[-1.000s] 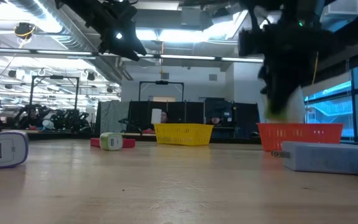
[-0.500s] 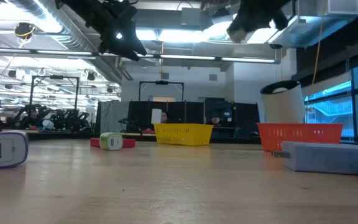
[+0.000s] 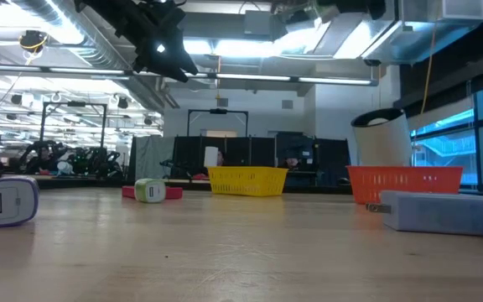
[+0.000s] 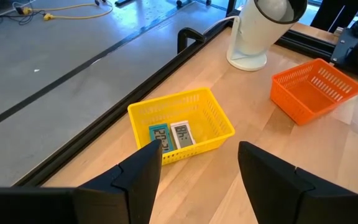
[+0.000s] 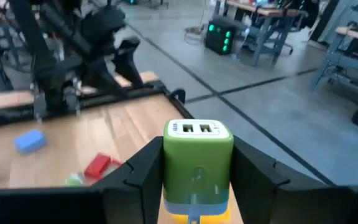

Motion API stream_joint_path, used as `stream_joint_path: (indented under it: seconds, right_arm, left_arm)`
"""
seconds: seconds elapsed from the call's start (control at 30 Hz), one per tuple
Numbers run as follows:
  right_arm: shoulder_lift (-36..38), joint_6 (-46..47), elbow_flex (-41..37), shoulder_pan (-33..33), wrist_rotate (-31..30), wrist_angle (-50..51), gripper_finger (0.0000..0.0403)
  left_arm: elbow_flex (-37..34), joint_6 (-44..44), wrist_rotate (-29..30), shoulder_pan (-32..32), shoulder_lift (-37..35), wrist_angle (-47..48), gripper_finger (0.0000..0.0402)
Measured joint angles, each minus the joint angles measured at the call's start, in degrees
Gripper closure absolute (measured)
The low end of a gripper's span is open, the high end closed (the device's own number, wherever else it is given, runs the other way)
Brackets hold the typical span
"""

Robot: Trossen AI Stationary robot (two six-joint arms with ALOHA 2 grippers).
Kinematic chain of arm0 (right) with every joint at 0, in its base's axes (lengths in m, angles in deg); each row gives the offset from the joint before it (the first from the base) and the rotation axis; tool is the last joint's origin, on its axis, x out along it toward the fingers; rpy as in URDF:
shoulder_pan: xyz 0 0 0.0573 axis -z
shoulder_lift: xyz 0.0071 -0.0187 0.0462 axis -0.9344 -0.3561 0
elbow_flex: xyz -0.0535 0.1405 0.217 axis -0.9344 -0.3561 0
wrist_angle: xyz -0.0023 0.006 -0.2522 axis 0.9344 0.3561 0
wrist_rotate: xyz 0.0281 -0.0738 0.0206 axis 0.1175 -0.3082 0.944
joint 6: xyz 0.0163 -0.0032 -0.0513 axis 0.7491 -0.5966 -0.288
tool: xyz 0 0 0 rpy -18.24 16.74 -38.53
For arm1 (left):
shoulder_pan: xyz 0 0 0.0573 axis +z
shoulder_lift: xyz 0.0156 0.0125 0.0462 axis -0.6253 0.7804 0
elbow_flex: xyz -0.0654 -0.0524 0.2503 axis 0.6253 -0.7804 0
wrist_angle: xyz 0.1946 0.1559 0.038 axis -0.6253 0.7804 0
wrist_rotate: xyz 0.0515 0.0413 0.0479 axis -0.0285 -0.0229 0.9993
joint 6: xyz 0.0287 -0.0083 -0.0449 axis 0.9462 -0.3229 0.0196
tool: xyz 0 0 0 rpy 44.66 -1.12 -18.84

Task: Pick & Place Office items
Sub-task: Put the right green charger adapter into the orange bin

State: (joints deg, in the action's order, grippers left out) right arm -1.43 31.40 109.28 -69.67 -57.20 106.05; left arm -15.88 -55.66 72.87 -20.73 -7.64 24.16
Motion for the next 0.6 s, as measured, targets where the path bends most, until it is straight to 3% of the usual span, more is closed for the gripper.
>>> stream_joint_path:
  seconds: [0.23,0.6]
  right_arm:
    - [7.15,-0.97,-2.66,2.81,2.39,10.87,0.0251]
    - [18.38,8.03,-23.05,4.24,6.96,9.77,0.0248]
  left_arm:
    - [0.00,0.00,0.00,0.00,0.00,-0.01,0.0195]
    - [0.00,0.00,0.00,0.00,0.00,-0.02,0.0194]
